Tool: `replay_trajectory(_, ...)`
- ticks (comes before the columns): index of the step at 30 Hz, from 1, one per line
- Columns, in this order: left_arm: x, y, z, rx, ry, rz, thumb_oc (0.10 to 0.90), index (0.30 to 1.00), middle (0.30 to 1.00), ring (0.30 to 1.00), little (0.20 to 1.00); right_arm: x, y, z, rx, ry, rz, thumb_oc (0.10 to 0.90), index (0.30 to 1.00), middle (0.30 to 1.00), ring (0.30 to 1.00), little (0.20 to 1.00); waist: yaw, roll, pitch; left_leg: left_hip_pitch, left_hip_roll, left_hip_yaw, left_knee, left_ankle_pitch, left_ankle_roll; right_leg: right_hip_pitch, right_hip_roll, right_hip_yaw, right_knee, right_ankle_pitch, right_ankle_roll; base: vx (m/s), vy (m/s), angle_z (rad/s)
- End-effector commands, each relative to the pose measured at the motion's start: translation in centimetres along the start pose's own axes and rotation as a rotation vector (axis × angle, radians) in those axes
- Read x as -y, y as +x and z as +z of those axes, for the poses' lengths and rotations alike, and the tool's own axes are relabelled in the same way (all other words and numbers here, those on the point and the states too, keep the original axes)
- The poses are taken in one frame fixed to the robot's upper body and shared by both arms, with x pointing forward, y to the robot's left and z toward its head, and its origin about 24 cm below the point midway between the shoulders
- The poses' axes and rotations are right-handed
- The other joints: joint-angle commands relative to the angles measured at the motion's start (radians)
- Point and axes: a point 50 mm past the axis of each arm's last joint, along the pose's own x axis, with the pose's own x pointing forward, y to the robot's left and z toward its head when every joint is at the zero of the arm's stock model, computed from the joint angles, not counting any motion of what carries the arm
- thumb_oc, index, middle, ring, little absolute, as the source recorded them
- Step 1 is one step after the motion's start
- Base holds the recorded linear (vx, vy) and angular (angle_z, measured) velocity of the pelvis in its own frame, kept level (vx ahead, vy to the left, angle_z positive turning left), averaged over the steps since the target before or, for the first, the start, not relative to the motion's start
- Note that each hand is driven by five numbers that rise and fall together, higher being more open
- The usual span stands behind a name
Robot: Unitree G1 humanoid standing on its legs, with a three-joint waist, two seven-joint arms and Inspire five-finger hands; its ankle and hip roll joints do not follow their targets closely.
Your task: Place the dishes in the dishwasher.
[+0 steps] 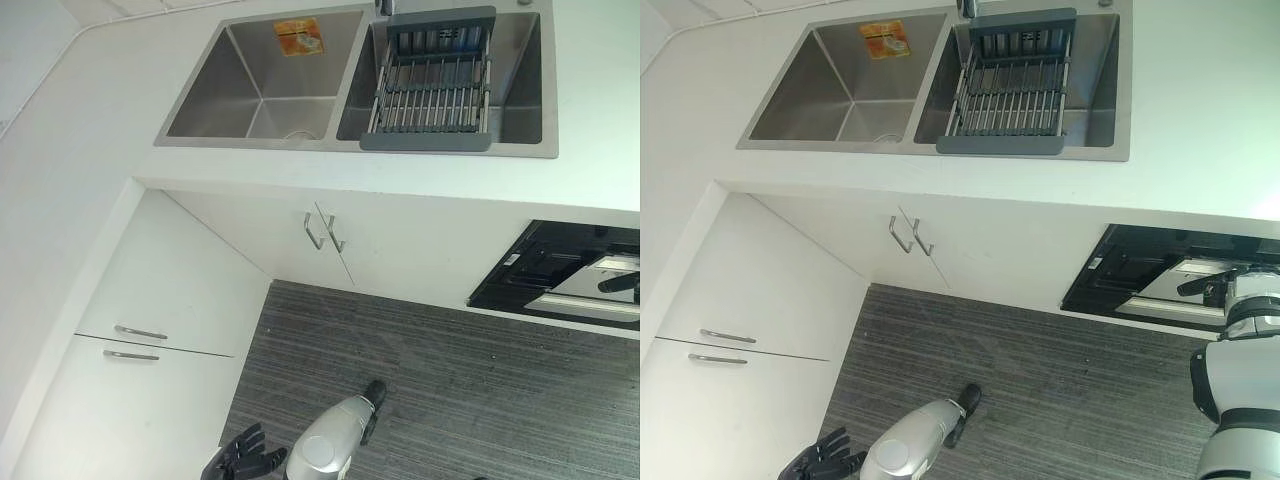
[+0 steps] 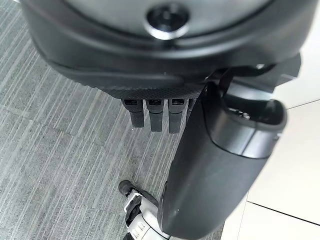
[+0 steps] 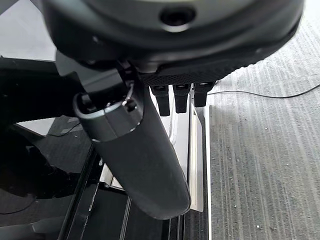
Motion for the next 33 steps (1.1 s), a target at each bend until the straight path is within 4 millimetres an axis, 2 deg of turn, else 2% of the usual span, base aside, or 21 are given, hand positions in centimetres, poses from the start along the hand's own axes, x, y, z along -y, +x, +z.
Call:
replay_trajectory(1,-2.9,-1.6,-0.1,0.034,0.02,0.064,0.8,0.9,0.9,0.9,0.9,2.4,-5.6,13.0,0.699,0.081,-0.052,0.8,0.9,0.9,0.9,0.9,0.053,-0.036,-0.087,0.028,0.091,-0.005,-0.058,-0.043,-0.086,-0.048,-0.007,0.057,0.088,-0.019,-0.004,0.0,-0.033,0.02)
replay_trajectory(4,-2.8,-1.5,0.2,0.044,0.024,0.062,0.8,0.9,0.9,0.9,0.9,1.4,-4.8,11.8,0.636,0.147,0.023,0.8,0.9,0.9,0.9,0.9,0.05,-0.044,-0.086,0.03,0.102,0.003,-0.058,-0.048,-0.087,-0.046,-0.002,0.058,0.088,-0.022,-0.004,-0.03,-0.054,-0.04)
replay_trajectory(11,-2.8,-0.9,2.7,0.125,0.042,0.059,0.8,0.9,0.9,0.9,0.9,-4.0,-2.7,6.4,0.544,0.114,0.269,0.8,0.9,0.9,0.9,0.9,0.019,-0.088,-0.084,0.045,0.141,0.029,-0.058,-0.06,-0.088,-0.057,0.027,0.066,0.088,-0.018,-0.005,-0.08,-0.118,-0.06)
replay_trajectory(12,-2.7,-0.7,3.4,0.14,0.056,0.058,0.8,0.9,0.9,0.9,0.9,-5.5,-2.6,5.3,0.534,0.133,0.322,0.8,0.9,0.9,0.9,0.9,0.004,-0.096,-0.084,0.037,0.147,0.041,-0.058,-0.04,-0.081,-0.074,0.029,0.063,0.088,0.004,-0.016,-0.18,-0.092,-0.11)
replay_trajectory(13,-2.6,-0.6,3.6,0.145,0.063,0.055,0.8,0.9,0.9,0.9,0.9,-6.0,-2.6,4.8,0.53,0.141,0.341,0.8,0.9,0.9,0.9,0.9,0.0,-0.101,-0.086,0.039,0.151,0.046,-0.058,-0.042,-0.081,-0.078,0.033,0.067,0.088,0.004,-0.017,-0.23,-0.168,-0.26)
replay_trajectory(14,-2.6,-0.5,4.0,0.161,0.064,0.066,0.8,0.9,0.9,0.9,0.9,-8.4,-2.9,2.7,0.524,0.168,0.422,0.8,0.9,0.9,0.9,0.9,-0.03,-0.117,-0.09,0.051,0.171,0.068,-0.058,-0.051,-0.082,-0.084,0.052,0.086,0.088,-0.002,-0.017,-0.12,-0.204,-0.28)
replay_trajectory(15,-2.4,-0.5,4.1,0.17,0.069,0.056,0.8,0.9,0.9,0.9,0.9,-9.3,-3.0,1.8,0.514,0.174,0.449,0.8,0.9,0.9,0.9,0.9,-0.039,-0.123,-0.093,0.056,0.177,0.077,-0.058,-0.054,-0.081,-0.088,0.06,0.095,0.088,-0.005,-0.018,-0.18,-0.271,-0.43)
replay_trajectory(16,-2.2,-0.4,4.5,0.191,0.066,0.036,0.8,0.9,0.9,0.9,0.9,-11.1,-3.7,0.1,0.519,0.186,0.487,0.8,0.9,0.9,0.9,0.9,-0.063,-0.135,-0.098,0.066,0.195,0.096,-0.058,-0.061,-0.083,-0.095,0.075,0.112,0.088,-0.011,-0.019,-0.14,-0.208,-0.25)
replay_trajectory(17,-2.0,-0.5,4.8,0.212,0.076,0.025,0.8,0.9,0.9,0.9,0.9,-11.9,-3.9,-1.1,0.513,0.196,0.521,0.8,0.9,0.9,0.9,0.9,-0.077,-0.14,-0.102,0.074,0.204,0.108,-0.058,-0.068,-0.083,-0.097,0.085,0.122,0.088,-0.018,-0.021,-0.11,-0.155,-0.38)
replay_trajectory(18,-2.0,-0.5,4.8,0.213,0.081,0.023,0.8,0.9,0.9,0.9,0.9,-11.9,-3.9,-1.3,0.511,0.196,0.523,0.8,0.9,0.9,0.9,0.9,-0.076,-0.141,-0.103,0.075,0.205,0.109,-0.058,-0.069,-0.083,-0.097,0.086,0.123,0.088,-0.019,-0.021,-0.09,-0.107,-0.26)
replay_trajectory(20,-1.8,-0.5,5.3,0.242,0.087,0.01,0.8,0.9,0.9,0.9,0.9,-13.1,-4.4,-2.9,0.51,0.19,0.548,0.8,0.9,0.9,0.9,0.9,-0.095,-0.145,-0.108,0.084,0.219,0.125,-0.058,-0.074,-0.086,-0.097,0.098,0.136,0.088,-0.027,-0.022,-0.1,-0.097,-0.37)
replay_trajectory(21,-1.7,-0.5,5.5,0.253,0.101,0.002,0.8,0.9,0.9,0.9,0.9,-13.9,-4.8,-4.2,0.497,0.205,0.583,0.8,0.9,0.9,0.9,0.9,-0.108,-0.148,-0.112,0.092,0.228,0.137,-0.058,-0.079,-0.087,-0.098,0.107,0.146,0.088,-0.035,-0.024,-0.19,-0.181,-0.34)
replay_trajectory(22,-1.6,-0.5,6.2,0.283,0.095,0.0,0.8,0.9,0.9,0.9,0.9,-15.4,-5.8,-7.5,0.477,0.193,0.642,0.8,0.9,0.9,0.9,0.9,-0.143,-0.153,-0.124,0.114,0.247,0.164,-0.058,-0.09,-0.09,-0.1,0.126,0.169,0.088,-0.05,-0.027,-0.19,-0.189,-0.31)
replay_trajectory(25,-1.6,-0.4,6.6,0.303,0.07,-0.006,0.8,0.9,0.9,0.9,0.9,-15.9,-6.3,-9.6,0.449,0.203,0.692,0.8,0.9,0.9,0.9,0.9,-0.168,-0.156,-0.138,0.133,0.259,0.179,-0.058,-0.098,-0.092,-0.095,0.144,0.185,0.088,-0.067,-0.036,-0.12,-0.128,-0.35)
replay_trajectory(26,-1.6,-0.4,6.7,0.305,0.069,-0.005,0.8,0.9,0.9,0.9,0.9,-16.3,-6.6,-10.8,0.424,0.204,0.722,0.8,0.9,0.9,0.9,0.9,-0.181,-0.158,-0.15,0.135,0.264,0.184,-0.058,-0.096,-0.095,-0.099,0.152,0.19,0.088,-0.072,-0.045,-0.1,-0.117,-0.58)
replay_trajectory(31,-1.7,-0.2,6.6,0.296,0.011,0.019,0.8,0.9,0.9,0.9,0.9,-17.5,-7.7,-14.2,0.347,0.161,0.809,0.8,0.9,0.9,0.9,0.9,-0.208,-0.153,-0.179,0.169,0.296,0.184,-0.058,-0.1,-0.115,-0.091,0.209,0.217,0.088,-0.116,-0.088,-0.06,-0.163,-0.24)
replay_trajectory(33,-1.6,-0.3,6.2,0.303,-0.021,0.02,0.8,0.9,0.9,0.9,0.9,-17.9,-8.2,-15.3,0.311,0.145,0.84,0.8,0.9,0.9,0.9,0.9,-0.212,-0.15,-0.192,0.155,0.317,0.172,-0.058,-0.073,-0.131,-0.1,0.24,0.223,0.088,-0.13,-0.112,-0.06,-0.153,-0.18)
